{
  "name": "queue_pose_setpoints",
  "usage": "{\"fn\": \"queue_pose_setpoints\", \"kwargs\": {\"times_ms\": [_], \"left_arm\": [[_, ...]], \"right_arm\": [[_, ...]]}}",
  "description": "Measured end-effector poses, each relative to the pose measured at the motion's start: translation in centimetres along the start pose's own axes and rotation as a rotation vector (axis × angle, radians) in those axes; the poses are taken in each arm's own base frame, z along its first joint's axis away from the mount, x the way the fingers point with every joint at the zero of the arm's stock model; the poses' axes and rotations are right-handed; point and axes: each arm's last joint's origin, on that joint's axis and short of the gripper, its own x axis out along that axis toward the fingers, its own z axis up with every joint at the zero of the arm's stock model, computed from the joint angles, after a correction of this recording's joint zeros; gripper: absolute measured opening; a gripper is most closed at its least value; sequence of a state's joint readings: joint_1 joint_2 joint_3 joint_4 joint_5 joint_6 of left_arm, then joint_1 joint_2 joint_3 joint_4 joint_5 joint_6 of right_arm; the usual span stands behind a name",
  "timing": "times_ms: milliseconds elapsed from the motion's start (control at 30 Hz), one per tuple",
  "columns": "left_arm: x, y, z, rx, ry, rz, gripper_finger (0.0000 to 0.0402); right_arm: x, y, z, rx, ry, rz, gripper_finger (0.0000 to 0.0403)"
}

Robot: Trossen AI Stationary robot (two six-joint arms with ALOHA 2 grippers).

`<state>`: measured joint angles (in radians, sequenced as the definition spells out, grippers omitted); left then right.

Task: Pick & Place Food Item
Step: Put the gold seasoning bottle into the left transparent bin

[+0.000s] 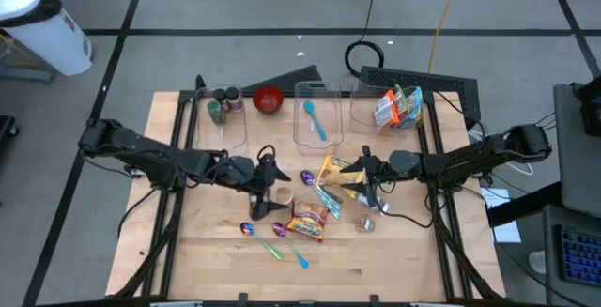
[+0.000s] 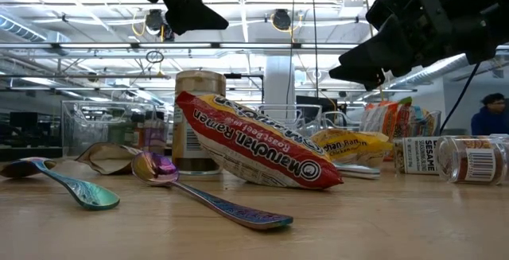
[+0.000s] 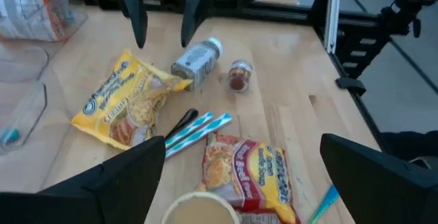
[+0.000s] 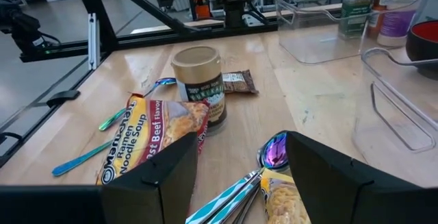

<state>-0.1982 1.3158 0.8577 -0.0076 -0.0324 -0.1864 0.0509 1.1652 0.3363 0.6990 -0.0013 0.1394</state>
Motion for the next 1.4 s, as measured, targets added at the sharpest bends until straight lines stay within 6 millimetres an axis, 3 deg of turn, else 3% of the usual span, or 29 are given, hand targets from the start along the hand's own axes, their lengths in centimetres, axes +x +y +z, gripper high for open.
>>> {"fn": "queue_pose_setpoints", "kwargs": {"times_ms": [400, 633, 933, 1400], "left_arm": [[0.6, 0.2, -1.0, 0.031, 0.069, 0.105, 0.0399], [2.3, 0.3, -2.1, 0.038, 0.122, 0.115, 0.0400], [2.9, 0.8, -3.2, 0.054, 0.198, 0.185, 0.0400], [4.5, 0.8, -4.4, 0.019, 0.257, 0.145, 0.0400]], "right_arm": [[0.0, 0.0, 0.0, -0.002, 0.001, -0.001, 0.0212], [0.0, -0.1, -0.2, -0.010, 0.015, -0.006, 0.0212], [0.0, -0.1, -0.3, -0.013, 0.024, -0.009, 0.0212], [0.0, -0.1, -0.3, -0.020, 0.029, -0.017, 0.0212]]}}
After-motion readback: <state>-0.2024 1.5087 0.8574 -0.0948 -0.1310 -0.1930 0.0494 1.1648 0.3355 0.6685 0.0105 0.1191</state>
